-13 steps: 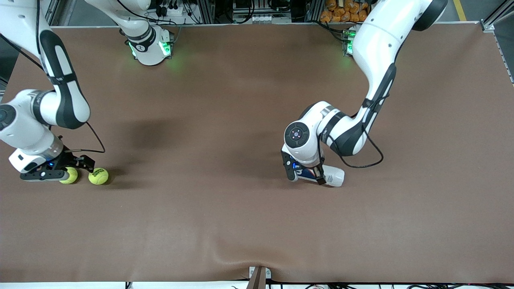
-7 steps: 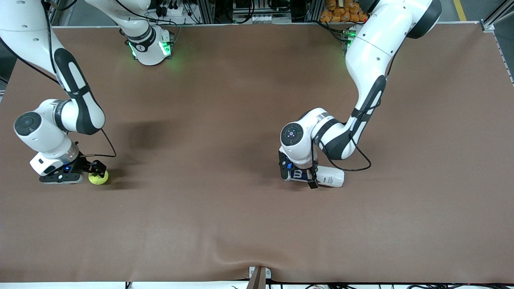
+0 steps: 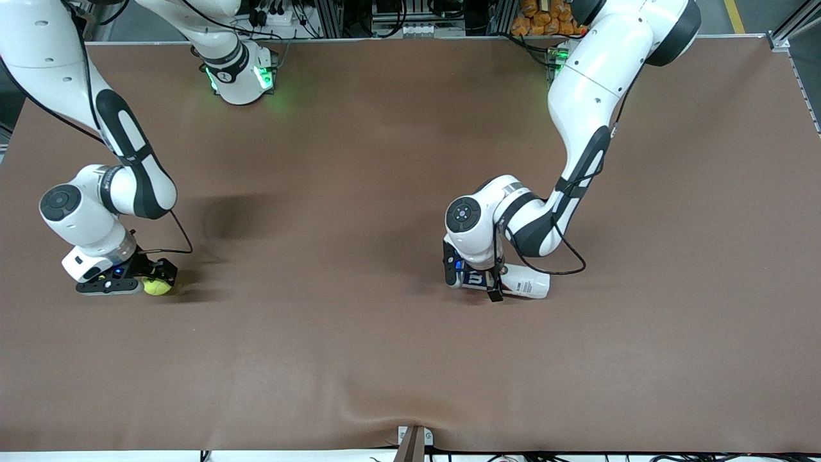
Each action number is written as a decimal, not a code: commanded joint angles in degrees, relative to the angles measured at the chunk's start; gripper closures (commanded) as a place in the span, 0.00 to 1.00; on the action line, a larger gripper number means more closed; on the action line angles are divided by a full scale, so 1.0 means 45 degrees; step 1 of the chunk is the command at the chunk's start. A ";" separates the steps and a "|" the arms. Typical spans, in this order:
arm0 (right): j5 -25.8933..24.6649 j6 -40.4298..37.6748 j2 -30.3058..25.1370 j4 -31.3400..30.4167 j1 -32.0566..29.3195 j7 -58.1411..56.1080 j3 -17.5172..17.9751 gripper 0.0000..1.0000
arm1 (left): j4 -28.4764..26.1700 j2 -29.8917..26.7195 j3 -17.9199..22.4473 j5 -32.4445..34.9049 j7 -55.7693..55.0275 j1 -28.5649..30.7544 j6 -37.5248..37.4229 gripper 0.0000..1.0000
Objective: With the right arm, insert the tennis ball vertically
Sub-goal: 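Grasp the tennis ball with the right gripper while the left gripper lifts the can, then hold the can upright with the left gripper and carry the ball toward it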
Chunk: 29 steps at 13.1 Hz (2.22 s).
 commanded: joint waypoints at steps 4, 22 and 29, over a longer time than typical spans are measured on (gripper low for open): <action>0.0036 0.0630 0.0110 -0.0150 -0.0281 -0.0186 0.0250 0.32 | 0.0043 0.0148 -0.0003 0.0352 -0.0039 0.0059 0.0260 0.34; 0.0056 -0.8112 -0.5669 0.0531 0.0305 0.0009 0.0895 1.00 | 0.2154 -0.0283 -0.2834 -0.7296 -0.0605 0.0139 0.3413 0.34; 0.0037 -1.4463 -0.6219 0.4611 0.1416 0.0846 0.0895 1.00 | 0.1938 0.0830 -0.2796 -1.1597 -0.0781 -0.1968 1.0273 0.30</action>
